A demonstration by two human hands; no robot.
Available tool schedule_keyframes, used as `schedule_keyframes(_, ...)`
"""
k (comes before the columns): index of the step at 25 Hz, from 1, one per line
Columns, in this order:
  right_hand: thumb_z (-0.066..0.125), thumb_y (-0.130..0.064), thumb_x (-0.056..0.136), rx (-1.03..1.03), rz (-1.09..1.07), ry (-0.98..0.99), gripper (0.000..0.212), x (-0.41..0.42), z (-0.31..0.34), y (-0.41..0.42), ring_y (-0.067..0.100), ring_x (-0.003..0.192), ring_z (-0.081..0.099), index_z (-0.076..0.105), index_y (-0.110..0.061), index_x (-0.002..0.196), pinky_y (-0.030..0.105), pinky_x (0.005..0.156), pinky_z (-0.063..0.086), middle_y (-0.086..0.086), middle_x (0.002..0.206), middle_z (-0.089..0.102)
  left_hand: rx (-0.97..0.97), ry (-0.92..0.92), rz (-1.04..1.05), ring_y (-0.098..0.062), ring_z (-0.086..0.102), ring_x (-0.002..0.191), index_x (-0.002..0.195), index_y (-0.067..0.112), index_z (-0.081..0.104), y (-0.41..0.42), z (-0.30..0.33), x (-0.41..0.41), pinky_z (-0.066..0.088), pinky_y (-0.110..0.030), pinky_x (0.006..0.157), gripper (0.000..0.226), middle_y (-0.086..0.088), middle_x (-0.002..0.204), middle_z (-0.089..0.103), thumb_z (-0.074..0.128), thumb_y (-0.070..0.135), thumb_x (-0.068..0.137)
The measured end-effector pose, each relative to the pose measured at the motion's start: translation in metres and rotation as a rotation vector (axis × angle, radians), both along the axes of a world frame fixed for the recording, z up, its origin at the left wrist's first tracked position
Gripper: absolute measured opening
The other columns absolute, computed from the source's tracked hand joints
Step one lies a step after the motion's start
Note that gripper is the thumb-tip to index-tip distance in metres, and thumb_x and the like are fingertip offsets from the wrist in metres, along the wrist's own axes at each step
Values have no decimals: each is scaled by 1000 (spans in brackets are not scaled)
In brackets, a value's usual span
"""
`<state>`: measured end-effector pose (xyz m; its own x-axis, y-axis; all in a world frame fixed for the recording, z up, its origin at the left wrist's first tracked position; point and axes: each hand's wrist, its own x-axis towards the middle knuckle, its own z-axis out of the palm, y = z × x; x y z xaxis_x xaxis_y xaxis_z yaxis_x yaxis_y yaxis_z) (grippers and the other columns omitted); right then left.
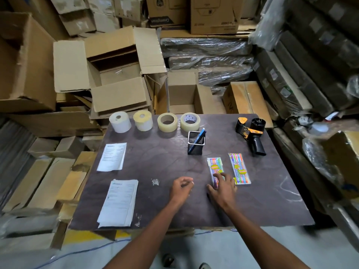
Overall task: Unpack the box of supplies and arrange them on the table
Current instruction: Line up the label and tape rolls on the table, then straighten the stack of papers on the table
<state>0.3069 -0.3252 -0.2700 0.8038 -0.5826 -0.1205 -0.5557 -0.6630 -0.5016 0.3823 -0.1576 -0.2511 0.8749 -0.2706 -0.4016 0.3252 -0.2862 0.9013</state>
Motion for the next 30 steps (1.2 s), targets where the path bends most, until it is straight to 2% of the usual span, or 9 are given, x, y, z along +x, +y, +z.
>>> schedule_keyframes(4, 69, -40, 85, 78, 135, -86, 38, 6, 7, 35, 28, 116, 49, 63, -25, 120, 45, 101, 42, 3, 122, 55, 22, -17, 102, -22, 68, 86, 88, 24, 67, 27, 9, -3, 54, -30, 70, 17, -4, 92, 71, 68, 7, 90)
schedule_keyframes(7, 70, -36, 86, 179, 295, -89, 37, 13, 9, 71, 28, 110, 53, 65, -19, 118, 37, 98, 43, 5, 114, 59, 38, -38, 199, -23, 64, 86, 88, 21, 69, 56, 14, -5, 53, -37, 80, 17, -4, 89, 69, 69, 4, 89)
schedule_keyframes(10, 70, -32, 87, 270, 402, -87, 36, 14, 12, 103, 26, 112, 52, 65, -15, 118, 32, 99, 39, 7, 116, 60, 77, -51, 290, -24, 68, 89, 89, 23, 72, 88, 15, -8, 57, -44, 85, 14, -2, 92, 73, 71, 10, 87)
schedule_keyframes(15, 71, -30, 88, 329, 505, -62, 36, 10, 18, 139, 22, 108, 58, 65, -11, 118, 31, 96, 43, 6, 118, 63, 117, -92, 369, -13, 71, 90, 89, 30, 74, 131, 20, -20, 60, -39, 83, 10, 9, 90, 75, 70, 20, 86)
schedule_keyframes(21, 76, -31, 85, 440, 442, 25, 42, 43, 15, 194, 17, 93, 65, 65, -14, 121, 35, 87, 55, 1, 107, 68, 211, -191, 456, -16, 67, 77, 91, 28, 71, 190, 25, 8, 55, -32, 65, 13, 3, 88, 71, 67, 17, 85)
schedule_keyframes(24, 75, -31, 85, 437, 353, 60, 33, 68, 14, 226, 22, 87, 64, 66, -9, 108, 40, 80, 56, 6, 98, 68, 289, -184, 463, -19, 67, 87, 92, 29, 65, 224, 12, 34, 59, -42, 75, 14, 5, 93, 69, 67, 20, 81)
schedule_keyframes(26, 75, -34, 83, 417, 284, 80, 30, 81, 15, 245, 18, 79, 61, 64, -12, 99, 33, 68, 52, 3, 91, 66, 411, -167, 408, -24, 63, 100, 103, 27, 62, 242, 6, 45, 56, -45, 85, 25, 0, 106, 65, 70, 26, 79)
schedule_keyframes(28, 79, -39, 78, 431, 192, 101, 37, 89, 6, 262, 15, 82, 63, 61, -17, 103, 29, 68, 52, -1, 95, 66, 573, -77, 292, -29, 56, 115, 123, 23, 54, 254, 2, 50, 50, -45, 96, 49, -5, 124, 55, 72, 36, 79)
schedule_keyframes(30, 78, -54, 64, 437, 120, 117, 55, 91, -7, 273, 15, 87, 66, 59, -24, 105, 37, 73, 60, -4, 100, 66, 687, -12, 152, -33, 48, 124, 136, 22, 43, 258, -3, 45, 45, -43, 98, 65, -8, 134, 45, 70, 42, 80)
